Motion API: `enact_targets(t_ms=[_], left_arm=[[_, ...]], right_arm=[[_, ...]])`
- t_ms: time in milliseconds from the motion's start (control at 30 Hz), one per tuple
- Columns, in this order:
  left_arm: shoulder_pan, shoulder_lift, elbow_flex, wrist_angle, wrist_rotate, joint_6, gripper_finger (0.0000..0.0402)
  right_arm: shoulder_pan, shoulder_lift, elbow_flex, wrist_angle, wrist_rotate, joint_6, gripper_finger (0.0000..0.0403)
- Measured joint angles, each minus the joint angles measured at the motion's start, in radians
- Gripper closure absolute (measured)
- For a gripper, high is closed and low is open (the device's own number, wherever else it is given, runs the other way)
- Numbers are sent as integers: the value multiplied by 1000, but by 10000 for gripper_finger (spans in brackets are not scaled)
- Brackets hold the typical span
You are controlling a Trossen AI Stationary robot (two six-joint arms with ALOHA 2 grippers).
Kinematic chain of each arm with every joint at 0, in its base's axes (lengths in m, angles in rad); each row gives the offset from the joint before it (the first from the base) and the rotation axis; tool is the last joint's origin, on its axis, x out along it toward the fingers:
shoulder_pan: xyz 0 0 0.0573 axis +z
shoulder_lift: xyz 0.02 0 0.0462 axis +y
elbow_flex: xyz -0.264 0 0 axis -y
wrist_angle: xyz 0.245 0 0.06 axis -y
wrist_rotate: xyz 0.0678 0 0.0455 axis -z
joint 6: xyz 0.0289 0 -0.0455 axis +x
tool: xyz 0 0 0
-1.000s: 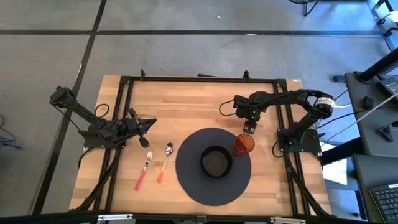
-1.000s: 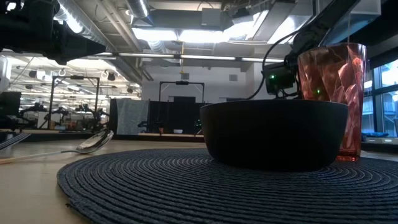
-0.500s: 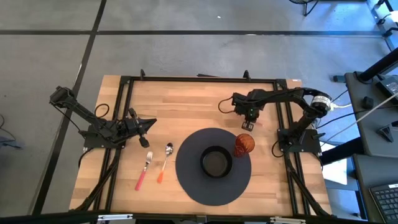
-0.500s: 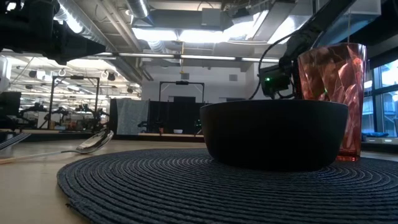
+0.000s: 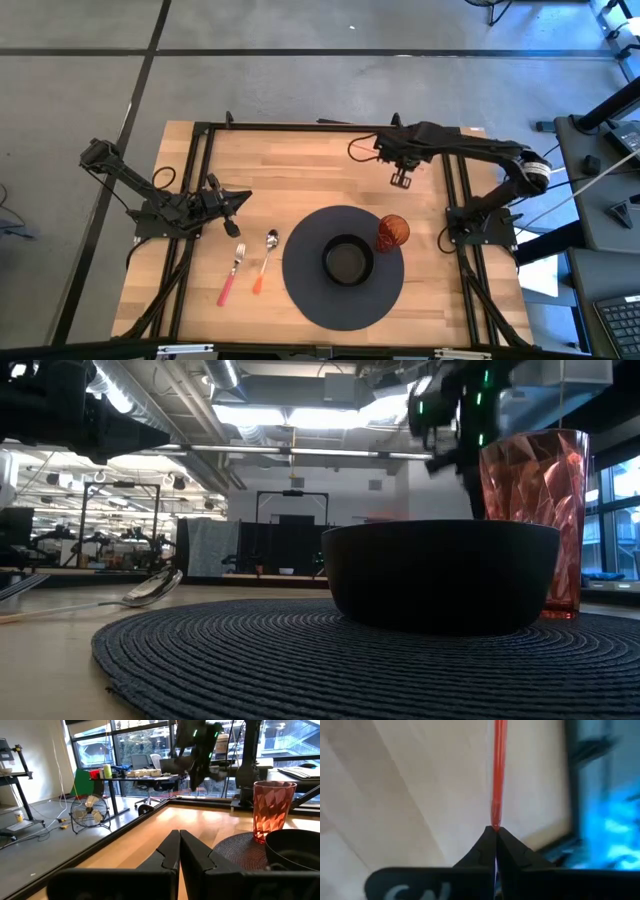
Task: Pick & Place Utensil
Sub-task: Put the orange straw into the orange cup
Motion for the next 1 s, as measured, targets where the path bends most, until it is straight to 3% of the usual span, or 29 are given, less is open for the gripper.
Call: enact_targets(t_ms=[200, 367, 600, 800, 933, 1000], left_arm=[[0, 0, 0, 0, 0, 0, 398], [0, 0, 0, 0, 0, 0, 398], [0, 0, 0, -9, 0, -4, 398], [0, 0, 0, -14, 0, -4, 398], [0, 0, 0, -16, 0, -5, 398], [0, 0, 0, -18, 0, -8, 398]], right_arm=[[189, -16, 186, -249, 248, -57, 402], [371, -17, 258, -396, 433, -94, 402], [560, -25, 262, -392, 626, -259, 403], [674, -24, 262, -392, 695, -384, 403], [775, -24, 262, -392, 891, -528, 403], [817, -24, 269, -392, 914, -558, 403]])
